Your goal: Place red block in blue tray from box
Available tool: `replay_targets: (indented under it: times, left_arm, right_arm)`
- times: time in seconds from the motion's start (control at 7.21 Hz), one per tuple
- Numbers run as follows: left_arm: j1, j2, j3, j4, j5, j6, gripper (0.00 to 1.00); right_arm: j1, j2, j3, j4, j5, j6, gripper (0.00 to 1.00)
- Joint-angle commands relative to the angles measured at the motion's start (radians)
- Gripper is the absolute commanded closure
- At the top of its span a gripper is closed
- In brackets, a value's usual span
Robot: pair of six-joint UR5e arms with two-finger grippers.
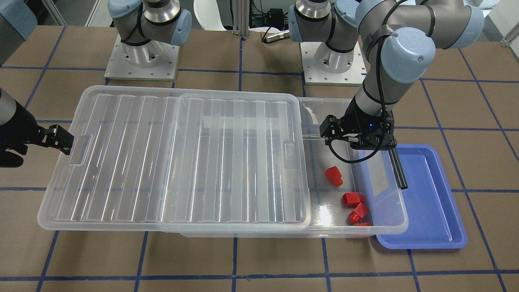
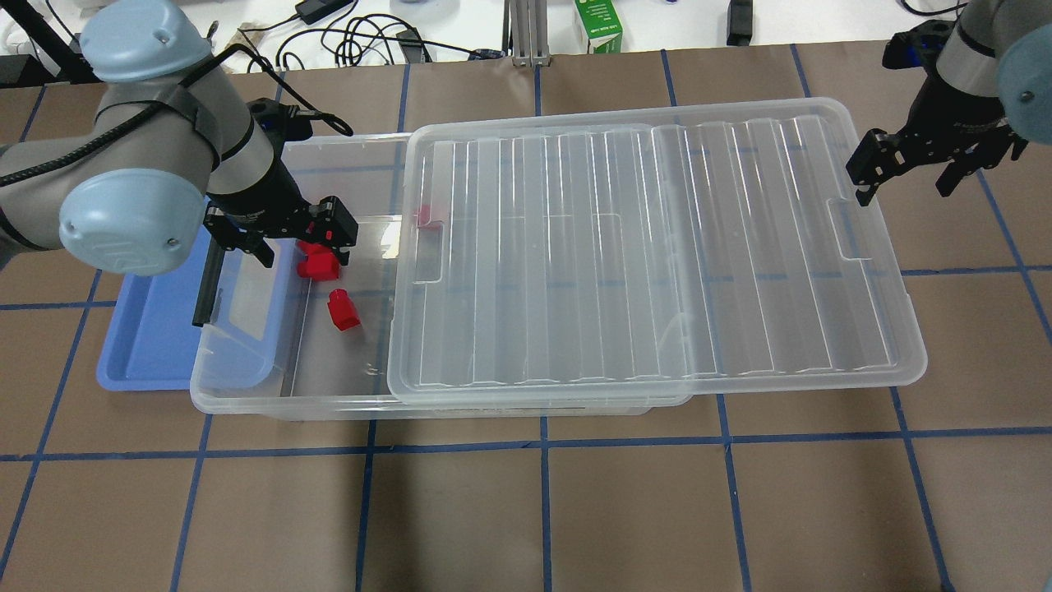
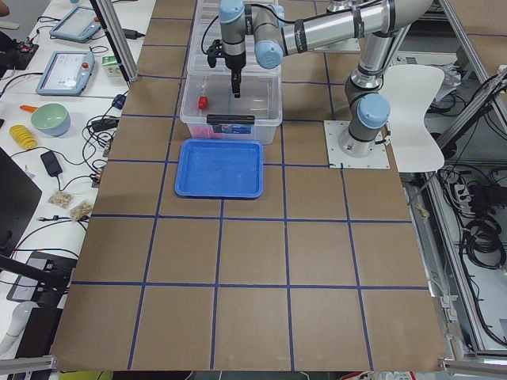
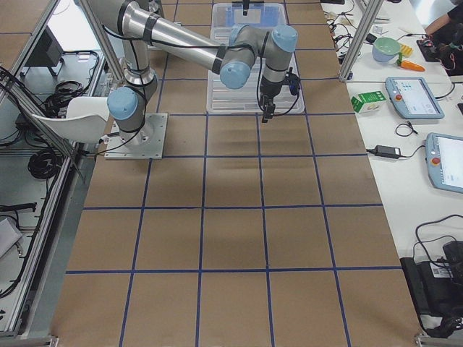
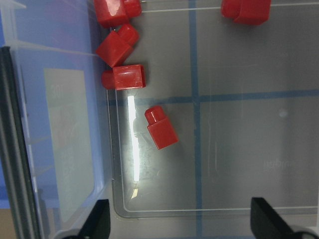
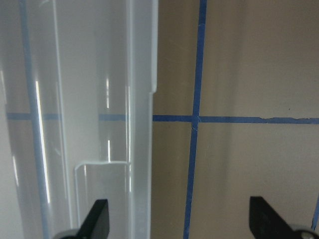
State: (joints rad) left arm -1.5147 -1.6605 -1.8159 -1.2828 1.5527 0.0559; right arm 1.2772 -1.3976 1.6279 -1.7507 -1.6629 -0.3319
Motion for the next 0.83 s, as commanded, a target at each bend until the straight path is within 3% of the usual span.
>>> replay_targets:
  times: [0.0,0.14,0.69]
  left_arm:
    - [-0.001,-0.018,-0.064,0.068,-0.045,-0.088,0.0]
    - [0.002,-0.018,-0.109,0.129,-0.04,-0.084,0.0]
    - [0.045,-0.024,-0.163,0.146,-0.034,-0.199,0.0]
  right_arm:
    - [0.005,-0.065,0.001,0.014,0.025,0.002,0.0]
    - [0.016,-0.101,0.001,0.039,0.023,0.002,0.0]
    - [0.091,-0.204,0.003,0.1,0.025,0.042,0.0]
